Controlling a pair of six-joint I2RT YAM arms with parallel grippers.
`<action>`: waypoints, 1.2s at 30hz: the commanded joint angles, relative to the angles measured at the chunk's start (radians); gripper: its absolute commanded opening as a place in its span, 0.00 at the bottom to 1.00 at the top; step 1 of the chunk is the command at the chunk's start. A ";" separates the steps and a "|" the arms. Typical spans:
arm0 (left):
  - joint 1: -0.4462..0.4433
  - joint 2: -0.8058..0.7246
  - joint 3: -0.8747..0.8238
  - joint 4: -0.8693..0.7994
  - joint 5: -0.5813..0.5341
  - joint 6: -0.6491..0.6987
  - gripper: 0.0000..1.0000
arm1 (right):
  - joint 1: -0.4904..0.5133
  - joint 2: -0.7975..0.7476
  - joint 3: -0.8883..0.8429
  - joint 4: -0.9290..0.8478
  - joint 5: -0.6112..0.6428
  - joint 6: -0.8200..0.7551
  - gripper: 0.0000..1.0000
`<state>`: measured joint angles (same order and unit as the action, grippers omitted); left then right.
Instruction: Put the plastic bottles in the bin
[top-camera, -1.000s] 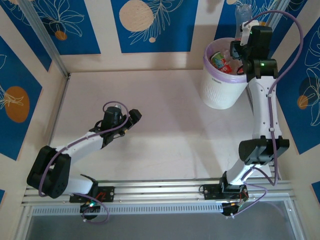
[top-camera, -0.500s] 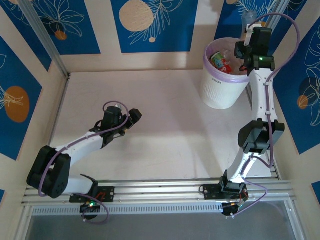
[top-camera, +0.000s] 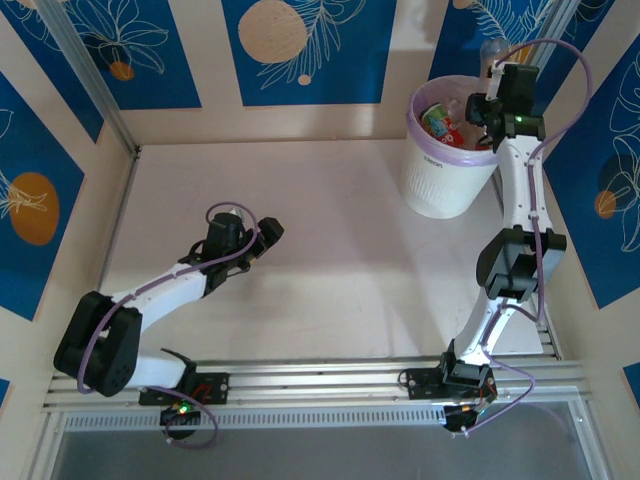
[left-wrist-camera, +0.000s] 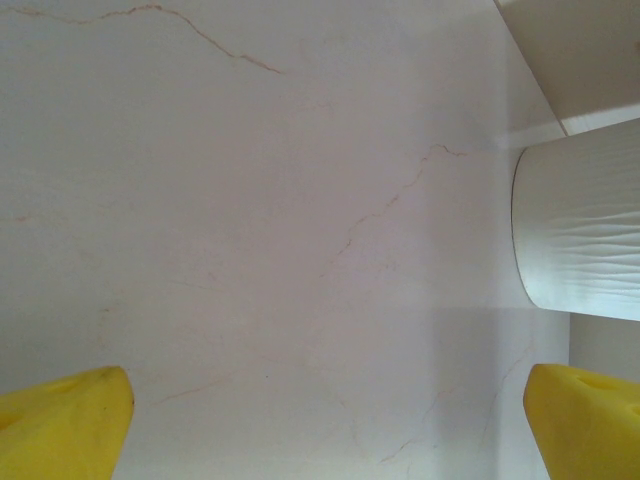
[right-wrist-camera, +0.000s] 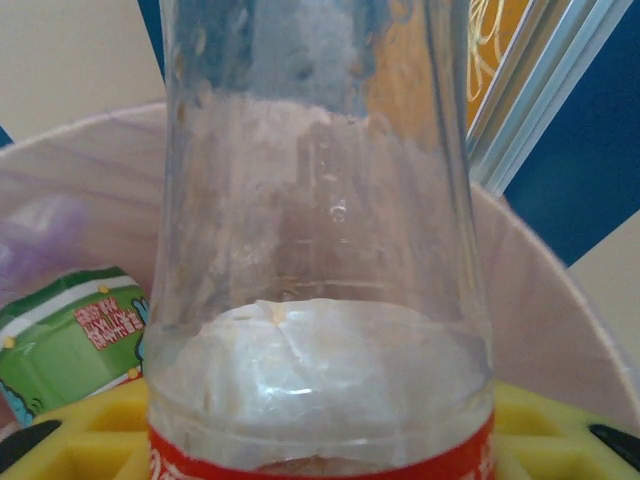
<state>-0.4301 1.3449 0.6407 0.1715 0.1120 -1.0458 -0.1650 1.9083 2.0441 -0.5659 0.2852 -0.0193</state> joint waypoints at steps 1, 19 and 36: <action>-0.004 0.008 0.028 0.001 0.008 0.000 1.00 | -0.007 -0.006 -0.020 0.007 -0.040 0.031 0.36; -0.009 0.038 0.037 0.016 0.014 -0.005 1.00 | 0.007 -0.043 0.069 -0.065 -0.071 0.046 0.79; -0.011 0.031 0.034 0.013 0.009 -0.002 1.00 | 0.165 -0.031 0.210 -0.340 -0.258 -0.059 0.61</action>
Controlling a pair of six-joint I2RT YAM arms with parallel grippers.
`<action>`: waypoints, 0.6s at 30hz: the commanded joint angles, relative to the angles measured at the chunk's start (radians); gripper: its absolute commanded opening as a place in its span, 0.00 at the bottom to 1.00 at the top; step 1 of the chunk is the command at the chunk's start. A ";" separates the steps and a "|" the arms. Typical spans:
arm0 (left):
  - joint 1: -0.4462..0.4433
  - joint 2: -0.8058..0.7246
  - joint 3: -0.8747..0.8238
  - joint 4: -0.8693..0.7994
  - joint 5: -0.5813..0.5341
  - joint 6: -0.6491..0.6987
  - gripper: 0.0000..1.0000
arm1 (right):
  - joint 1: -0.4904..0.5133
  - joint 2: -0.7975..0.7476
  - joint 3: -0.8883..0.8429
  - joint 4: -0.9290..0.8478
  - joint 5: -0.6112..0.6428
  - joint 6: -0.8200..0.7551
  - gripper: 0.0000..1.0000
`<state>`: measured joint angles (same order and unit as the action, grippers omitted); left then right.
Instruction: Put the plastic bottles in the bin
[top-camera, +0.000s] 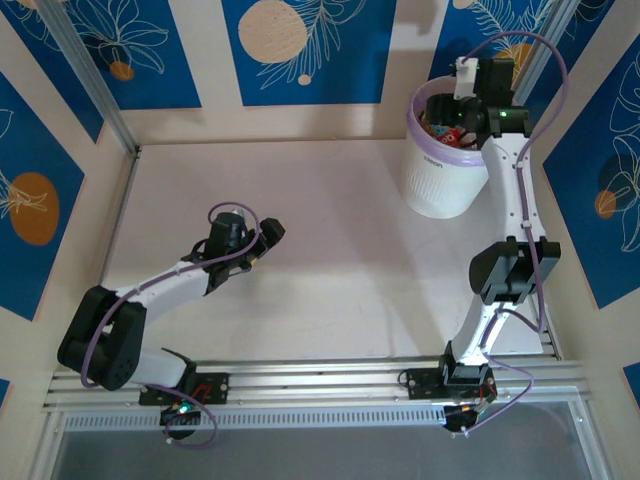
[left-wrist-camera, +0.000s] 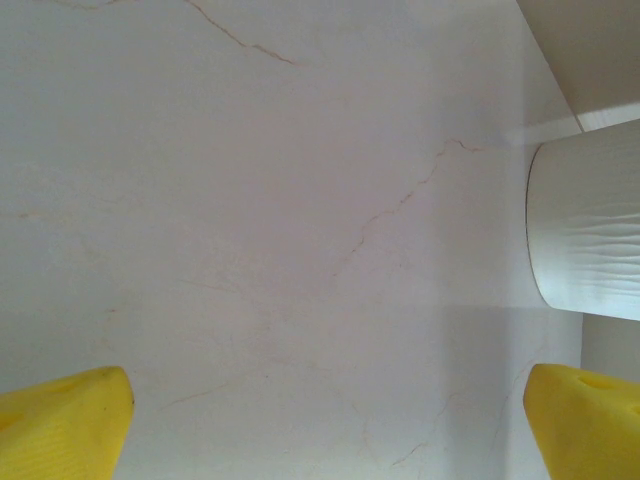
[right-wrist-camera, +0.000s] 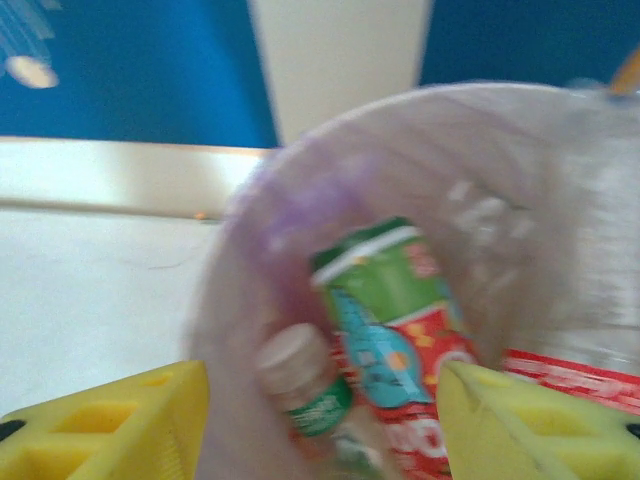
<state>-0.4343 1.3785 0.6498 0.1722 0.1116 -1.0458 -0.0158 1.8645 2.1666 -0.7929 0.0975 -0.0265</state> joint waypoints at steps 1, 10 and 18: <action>-0.007 -0.005 0.025 0.010 0.010 -0.001 1.00 | 0.027 0.036 0.127 -0.153 -0.068 -0.068 0.61; -0.008 -0.015 0.021 0.005 0.003 0.000 1.00 | 0.069 0.184 0.324 -0.297 0.009 -0.123 0.55; -0.008 -0.006 0.025 0.006 0.006 0.000 1.00 | 0.072 0.228 0.344 -0.319 0.012 -0.150 0.51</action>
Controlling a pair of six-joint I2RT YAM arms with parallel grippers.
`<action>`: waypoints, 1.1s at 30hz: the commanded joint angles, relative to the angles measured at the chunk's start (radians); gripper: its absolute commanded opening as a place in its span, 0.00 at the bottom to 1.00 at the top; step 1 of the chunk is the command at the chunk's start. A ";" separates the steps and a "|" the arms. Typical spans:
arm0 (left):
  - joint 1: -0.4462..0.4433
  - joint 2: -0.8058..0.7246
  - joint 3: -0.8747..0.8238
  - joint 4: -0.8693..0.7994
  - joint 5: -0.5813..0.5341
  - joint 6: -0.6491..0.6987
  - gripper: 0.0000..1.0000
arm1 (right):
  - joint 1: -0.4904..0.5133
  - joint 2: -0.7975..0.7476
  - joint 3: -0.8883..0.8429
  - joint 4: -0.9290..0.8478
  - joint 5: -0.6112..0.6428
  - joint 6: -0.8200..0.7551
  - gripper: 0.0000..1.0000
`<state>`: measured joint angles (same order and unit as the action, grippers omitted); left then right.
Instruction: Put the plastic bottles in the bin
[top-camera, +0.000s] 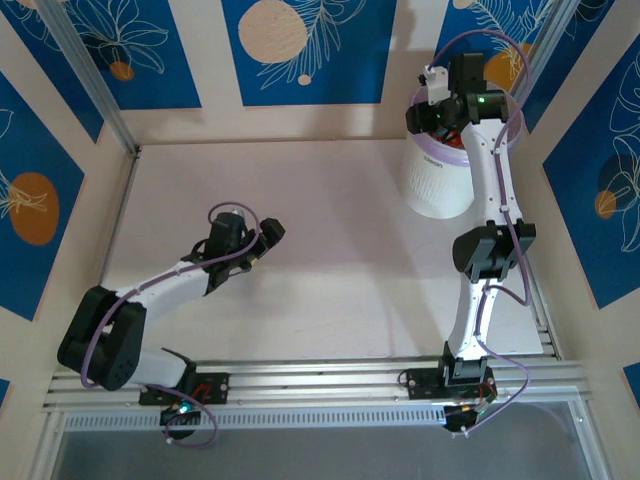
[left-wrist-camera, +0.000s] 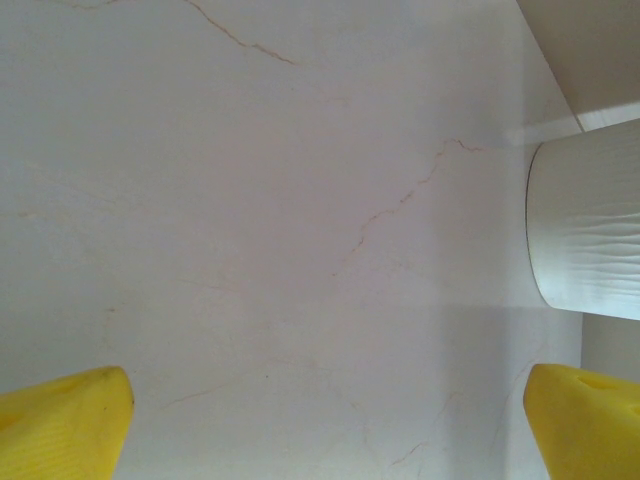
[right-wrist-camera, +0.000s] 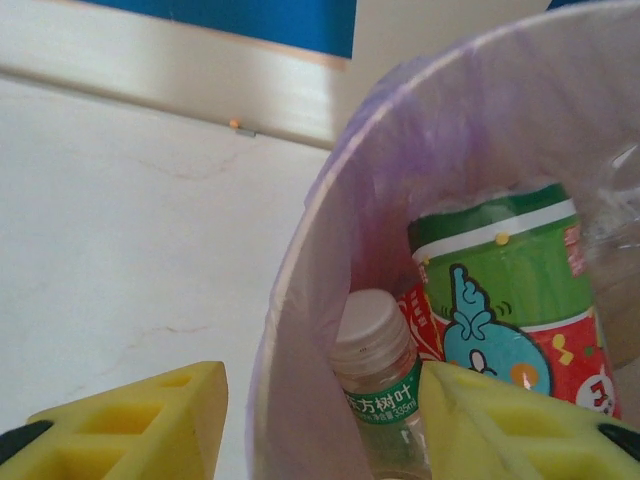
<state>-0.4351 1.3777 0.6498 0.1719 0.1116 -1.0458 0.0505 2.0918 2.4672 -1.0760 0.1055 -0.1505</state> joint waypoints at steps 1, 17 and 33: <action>-0.007 -0.002 0.027 0.006 0.008 0.000 1.00 | 0.006 0.007 0.051 -0.043 0.001 -0.029 0.50; -0.008 0.011 0.042 0.007 0.010 -0.002 1.00 | 0.017 0.055 0.073 -0.078 -0.017 -0.063 0.38; -0.007 -0.002 0.025 0.011 0.004 -0.001 1.00 | 0.073 0.071 0.100 -0.077 0.011 -0.087 0.06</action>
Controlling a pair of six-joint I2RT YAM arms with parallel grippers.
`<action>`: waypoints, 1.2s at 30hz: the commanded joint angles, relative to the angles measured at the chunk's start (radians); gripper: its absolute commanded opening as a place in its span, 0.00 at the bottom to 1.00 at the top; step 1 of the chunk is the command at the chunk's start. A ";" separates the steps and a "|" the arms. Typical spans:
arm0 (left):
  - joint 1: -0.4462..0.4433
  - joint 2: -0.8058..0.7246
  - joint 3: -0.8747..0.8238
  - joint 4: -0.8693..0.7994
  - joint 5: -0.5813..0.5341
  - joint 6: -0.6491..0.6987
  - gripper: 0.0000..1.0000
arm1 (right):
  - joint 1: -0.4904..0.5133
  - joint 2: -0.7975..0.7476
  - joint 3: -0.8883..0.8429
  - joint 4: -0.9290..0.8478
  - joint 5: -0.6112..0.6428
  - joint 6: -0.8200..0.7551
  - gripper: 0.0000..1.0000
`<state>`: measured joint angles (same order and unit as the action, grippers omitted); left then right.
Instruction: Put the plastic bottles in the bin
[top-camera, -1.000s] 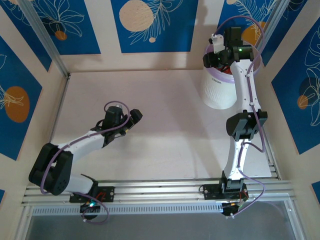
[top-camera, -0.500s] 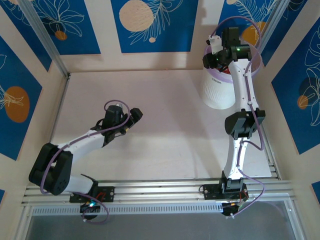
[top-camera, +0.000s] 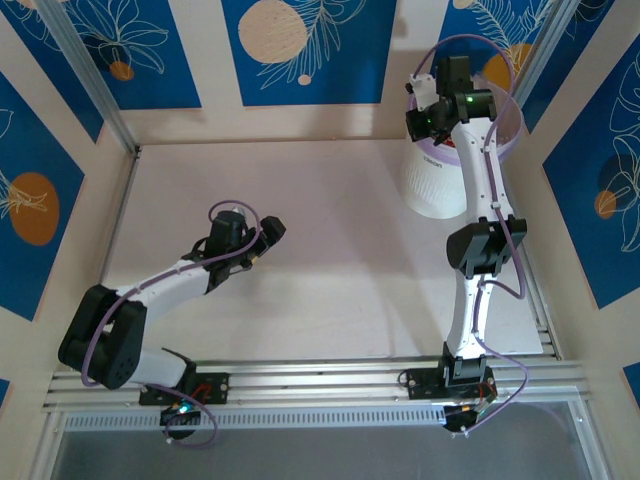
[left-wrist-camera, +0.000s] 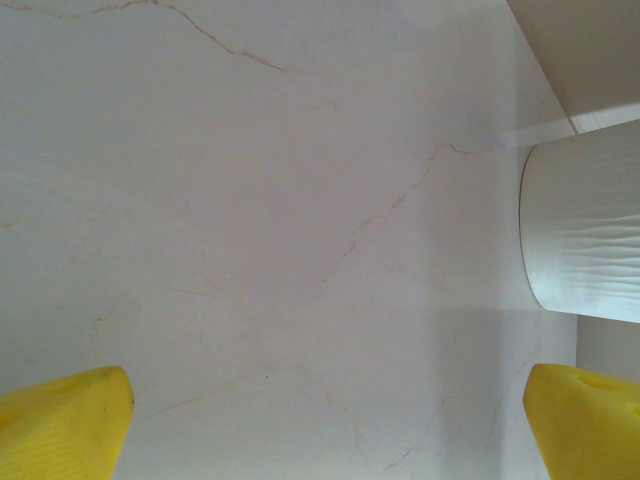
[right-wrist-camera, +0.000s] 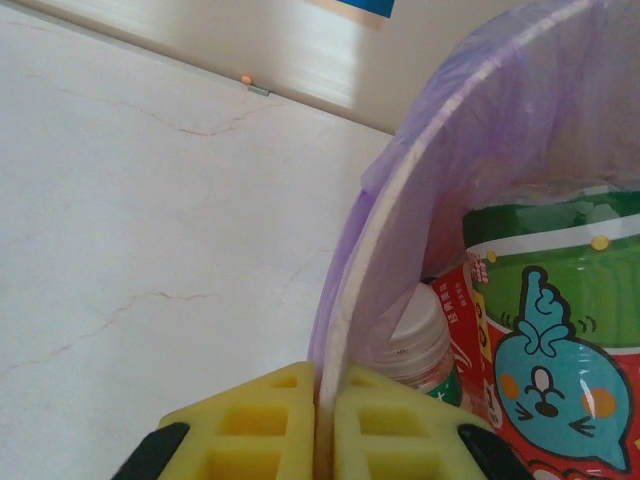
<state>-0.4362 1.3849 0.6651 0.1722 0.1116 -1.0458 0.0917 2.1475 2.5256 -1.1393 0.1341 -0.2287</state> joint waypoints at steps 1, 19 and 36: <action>-0.006 -0.008 0.010 0.012 0.003 0.000 1.00 | 0.037 0.018 0.049 -0.017 -0.013 -0.013 0.05; 0.007 -0.065 0.032 -0.071 -0.035 0.043 1.00 | 0.287 0.002 0.109 0.002 -0.023 -0.036 0.00; 0.144 -0.268 -0.046 -0.268 -0.113 0.138 1.00 | 0.641 0.004 0.113 0.014 -0.043 -0.042 0.00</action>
<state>-0.3183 1.1545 0.6277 -0.0116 0.0414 -0.9665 0.7036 2.1754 2.5862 -1.1828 0.1299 -0.2611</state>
